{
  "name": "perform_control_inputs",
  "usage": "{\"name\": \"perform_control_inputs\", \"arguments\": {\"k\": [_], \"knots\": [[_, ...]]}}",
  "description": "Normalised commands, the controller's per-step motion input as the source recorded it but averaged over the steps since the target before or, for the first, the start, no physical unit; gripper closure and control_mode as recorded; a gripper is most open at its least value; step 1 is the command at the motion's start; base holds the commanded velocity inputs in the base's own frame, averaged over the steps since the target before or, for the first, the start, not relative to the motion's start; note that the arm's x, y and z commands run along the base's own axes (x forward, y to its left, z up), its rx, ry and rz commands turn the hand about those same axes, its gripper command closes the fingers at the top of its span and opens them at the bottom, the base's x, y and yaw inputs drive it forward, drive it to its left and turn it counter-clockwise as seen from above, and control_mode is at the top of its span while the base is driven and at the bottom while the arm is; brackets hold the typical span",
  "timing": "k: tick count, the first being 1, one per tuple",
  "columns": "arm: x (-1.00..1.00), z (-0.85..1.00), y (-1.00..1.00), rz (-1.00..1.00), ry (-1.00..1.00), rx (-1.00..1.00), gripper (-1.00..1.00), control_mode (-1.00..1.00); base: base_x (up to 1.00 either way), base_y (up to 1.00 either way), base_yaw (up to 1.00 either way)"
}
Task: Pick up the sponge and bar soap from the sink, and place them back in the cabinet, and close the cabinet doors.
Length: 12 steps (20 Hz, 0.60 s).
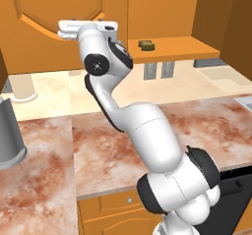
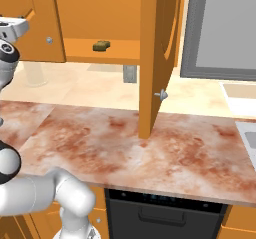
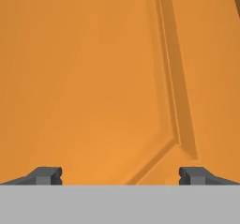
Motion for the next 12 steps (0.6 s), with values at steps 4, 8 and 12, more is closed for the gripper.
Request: {"name": "perform_control_inputs", "arguments": {"k": [4,8,12], "knots": [[-0.32,0.02,-0.25,0.00,0.00,0.00,-1.00,-1.00,0.00,0.00,0.00],[-0.38,0.00,-0.42,0.00,0.00,0.00,-1.00,-1.00,0.00,0.00,0.00],[-0.30,0.00,-0.43,0.00,0.00,0.00,-1.00,-1.00,0.00,0.00,0.00]]}}
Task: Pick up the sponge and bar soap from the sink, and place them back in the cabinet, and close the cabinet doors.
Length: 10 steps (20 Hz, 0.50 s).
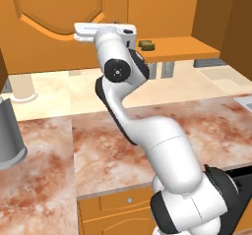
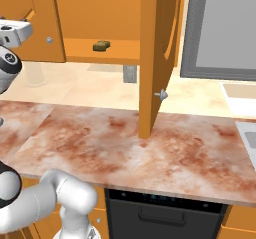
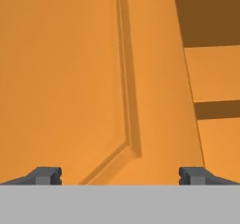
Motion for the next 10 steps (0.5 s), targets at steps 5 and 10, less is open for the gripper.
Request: {"name": "perform_control_inputs", "arguments": {"k": [5,10], "knots": [[-0.27,0.01,-0.41,0.00,0.00,0.00,-1.00,-1.00,0.00,0.00,0.00],[-0.26,0.00,-0.36,0.00,0.00,0.00,-1.00,-1.00,0.00,0.00,0.00]]}}
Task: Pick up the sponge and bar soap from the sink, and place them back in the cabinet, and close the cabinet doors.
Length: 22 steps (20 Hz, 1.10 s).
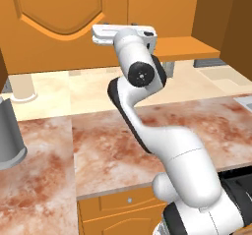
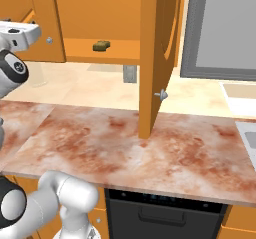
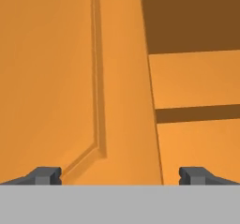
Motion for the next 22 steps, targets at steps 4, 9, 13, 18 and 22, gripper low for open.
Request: {"name": "perform_control_inputs", "arguments": {"k": [4,9,13,18,22], "knots": [[-0.29,0.04,-0.31,0.00,0.00,0.00,-1.00,-1.00,0.00,0.00,0.00],[-0.33,0.06,-0.30,0.00,0.00,0.00,-1.00,-1.00,0.00,0.00,0.00],[-0.41,0.00,-0.42,0.00,0.00,0.00,-1.00,-1.00,0.00,0.00,0.00],[-0.48,0.00,-0.41,0.00,0.00,0.00,-1.00,-1.00,0.00,0.00,0.00],[-0.58,0.05,-0.40,0.00,0.01,0.00,-1.00,-1.00,0.00,0.00,0.00]]}}
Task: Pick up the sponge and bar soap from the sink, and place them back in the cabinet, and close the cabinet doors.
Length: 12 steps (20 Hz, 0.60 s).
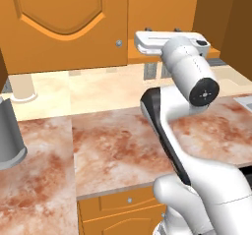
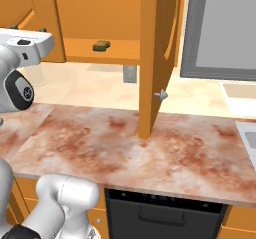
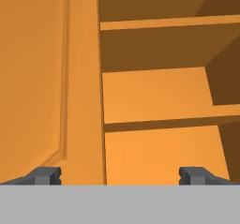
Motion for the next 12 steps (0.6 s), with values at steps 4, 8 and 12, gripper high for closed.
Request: {"name": "perform_control_inputs", "arguments": {"k": [4,8,12], "knots": [[-0.52,0.12,-0.34,0.00,0.03,0.00,-1.00,-1.00,0.00,0.00,0.00],[-0.49,0.15,-0.31,0.00,0.05,0.00,-1.00,-1.00,0.00,0.00,0.00],[-0.52,0.12,-0.30,0.00,0.05,0.00,-1.00,-1.00,0.00,0.00,0.00]]}}
